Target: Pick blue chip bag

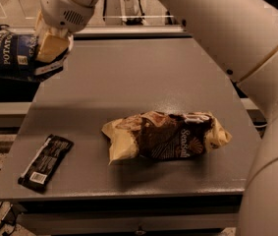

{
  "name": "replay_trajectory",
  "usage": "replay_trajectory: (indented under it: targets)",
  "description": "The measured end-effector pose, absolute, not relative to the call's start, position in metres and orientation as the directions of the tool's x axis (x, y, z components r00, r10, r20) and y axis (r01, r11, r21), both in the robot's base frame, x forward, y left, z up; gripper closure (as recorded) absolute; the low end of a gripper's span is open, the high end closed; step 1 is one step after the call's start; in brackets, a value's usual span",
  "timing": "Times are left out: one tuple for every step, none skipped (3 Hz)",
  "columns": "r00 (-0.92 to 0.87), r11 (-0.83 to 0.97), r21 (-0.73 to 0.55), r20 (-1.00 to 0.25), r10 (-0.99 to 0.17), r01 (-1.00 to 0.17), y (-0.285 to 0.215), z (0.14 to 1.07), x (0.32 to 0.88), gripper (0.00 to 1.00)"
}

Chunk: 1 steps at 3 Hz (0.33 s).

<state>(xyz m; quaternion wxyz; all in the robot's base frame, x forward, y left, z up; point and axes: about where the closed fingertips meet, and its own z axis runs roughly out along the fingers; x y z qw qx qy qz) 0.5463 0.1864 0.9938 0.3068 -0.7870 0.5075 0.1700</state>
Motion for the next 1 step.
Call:
replay_trajectory:
  targets:
    - [0.431,-0.297,-0.315,-0.579,-0.692,-0.901,0.1868,0.9972,0.5461,1.0]
